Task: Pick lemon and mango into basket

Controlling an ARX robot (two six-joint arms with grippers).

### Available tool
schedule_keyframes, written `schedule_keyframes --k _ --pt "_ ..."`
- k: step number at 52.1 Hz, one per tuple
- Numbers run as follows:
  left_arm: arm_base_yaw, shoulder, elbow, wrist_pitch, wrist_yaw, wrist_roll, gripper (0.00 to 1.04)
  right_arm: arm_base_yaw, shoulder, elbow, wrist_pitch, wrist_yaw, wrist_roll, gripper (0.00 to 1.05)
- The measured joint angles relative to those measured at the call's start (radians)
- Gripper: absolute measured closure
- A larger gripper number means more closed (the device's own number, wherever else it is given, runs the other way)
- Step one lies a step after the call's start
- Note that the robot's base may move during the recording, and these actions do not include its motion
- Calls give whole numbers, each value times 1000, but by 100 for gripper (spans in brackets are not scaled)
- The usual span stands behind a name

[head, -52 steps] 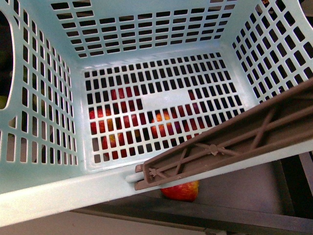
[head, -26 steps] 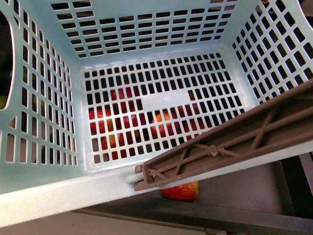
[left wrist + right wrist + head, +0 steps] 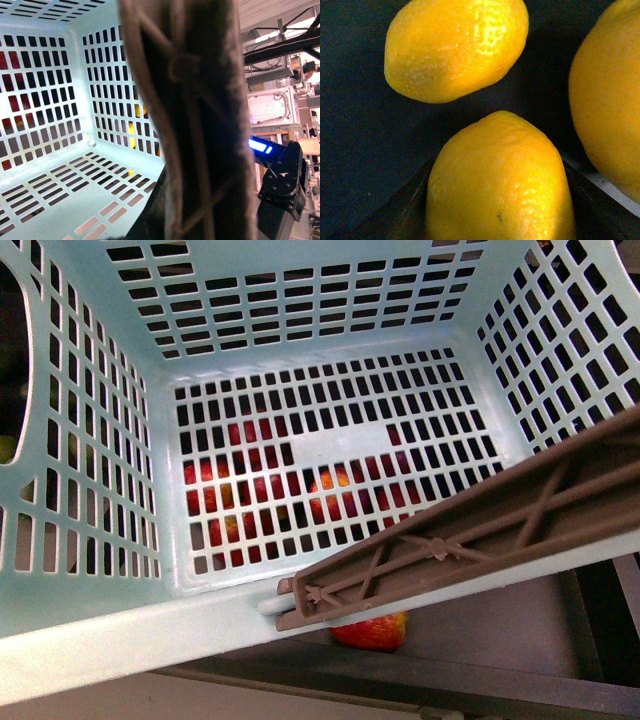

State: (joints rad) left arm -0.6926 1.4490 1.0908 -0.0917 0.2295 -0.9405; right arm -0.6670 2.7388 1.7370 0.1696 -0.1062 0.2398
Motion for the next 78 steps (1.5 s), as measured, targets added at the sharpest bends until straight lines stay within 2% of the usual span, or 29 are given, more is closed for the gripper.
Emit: schedule_keyframes --k 7,18,23,31,37,43,62,72,78 --pt "0 0 0 0 0 0 101 -21 -117 -134 70 -46 -1 43" --pt "0 0 0 0 0 0 101 -44 -567 -528 249 -219 8 43" --pt "0 0 0 0 0 0 101 -28 -783 -694 284 -282 21 43" --pt "0 0 0 0 0 0 101 31 -1022 -851 293 -325 67 43" --pt "0 0 0 0 0 0 101 163 -1262 -965 286 -314 139 43" --pt "0 0 0 0 0 0 101 299 -1387 -1006 288 -245 157 43" --pt "0 0 0 0 0 0 101 666 -1400 -1021 321 -95 160 43" --pt "0 0 0 0 0 0 101 790 -1379 -1028 330 -50 168 43" --pt "0 0 0 0 0 0 101 828 -1379 -1038 330 -38 168 43"
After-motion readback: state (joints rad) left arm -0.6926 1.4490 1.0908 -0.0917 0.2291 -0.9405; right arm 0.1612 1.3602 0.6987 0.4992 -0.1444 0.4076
